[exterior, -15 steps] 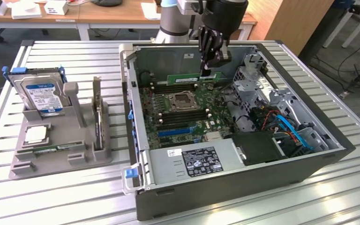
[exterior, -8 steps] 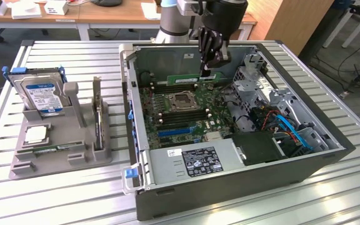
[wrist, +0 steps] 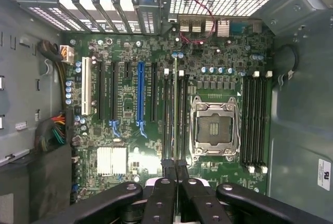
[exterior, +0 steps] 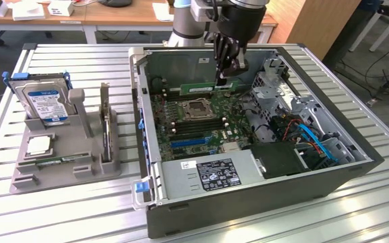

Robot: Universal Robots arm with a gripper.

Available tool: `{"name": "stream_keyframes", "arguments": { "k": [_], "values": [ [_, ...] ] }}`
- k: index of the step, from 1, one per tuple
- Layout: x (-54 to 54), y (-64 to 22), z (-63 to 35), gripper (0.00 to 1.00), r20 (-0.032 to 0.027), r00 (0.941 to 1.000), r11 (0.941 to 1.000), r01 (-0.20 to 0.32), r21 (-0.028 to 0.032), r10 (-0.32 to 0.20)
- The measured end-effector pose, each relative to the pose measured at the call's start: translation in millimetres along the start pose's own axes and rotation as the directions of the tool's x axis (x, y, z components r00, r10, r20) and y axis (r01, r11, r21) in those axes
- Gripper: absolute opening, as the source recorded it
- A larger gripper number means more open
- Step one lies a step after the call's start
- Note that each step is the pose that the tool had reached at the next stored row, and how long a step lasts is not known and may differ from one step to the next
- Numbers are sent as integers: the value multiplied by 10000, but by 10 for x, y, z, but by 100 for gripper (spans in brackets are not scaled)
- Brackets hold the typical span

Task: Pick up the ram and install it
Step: 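Insert the ram into the slot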

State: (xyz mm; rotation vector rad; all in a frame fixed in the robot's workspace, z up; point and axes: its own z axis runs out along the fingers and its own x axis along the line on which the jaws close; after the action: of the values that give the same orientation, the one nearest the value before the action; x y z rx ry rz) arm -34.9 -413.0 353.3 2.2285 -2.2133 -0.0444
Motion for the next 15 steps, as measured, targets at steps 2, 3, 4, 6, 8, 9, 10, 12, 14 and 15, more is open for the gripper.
{"name": "stream_keyframes", "arguments": {
  "k": [2, 3, 4, 6, 8, 9, 10, 12, 14, 15],
  "values": [
    [0, -1, 21, 11, 1, 10000, 10000, 0, 0, 0],
    [0, -1, 32, 11, 1, 10000, 10000, 0, 0, 0],
    [1, -1, 44, 11, 1, 10000, 10000, 0, 0, 0],
    [1, -2, 68, 11, 1, 10000, 10000, -1, 0, 1],
    [2, -2, 93, 11, 2, 10000, 10000, -2, 0, 2],
    [2, -2, 105, 11, 1, 10000, 10000, -3, 0, 3],
    [2, -3, 116, 11, 0, 10000, 10000, -4, 0, 4],
    [3, -3, 138, 11, 0, 10000, 10000, -8, 0, 8],
    [3, -3, 161, 11, 1, 10000, 10000, -13, 0, 13],
    [3, -4, 172, 11, 2, 10000, 10000, -16, 1, 16]
  ]
}}
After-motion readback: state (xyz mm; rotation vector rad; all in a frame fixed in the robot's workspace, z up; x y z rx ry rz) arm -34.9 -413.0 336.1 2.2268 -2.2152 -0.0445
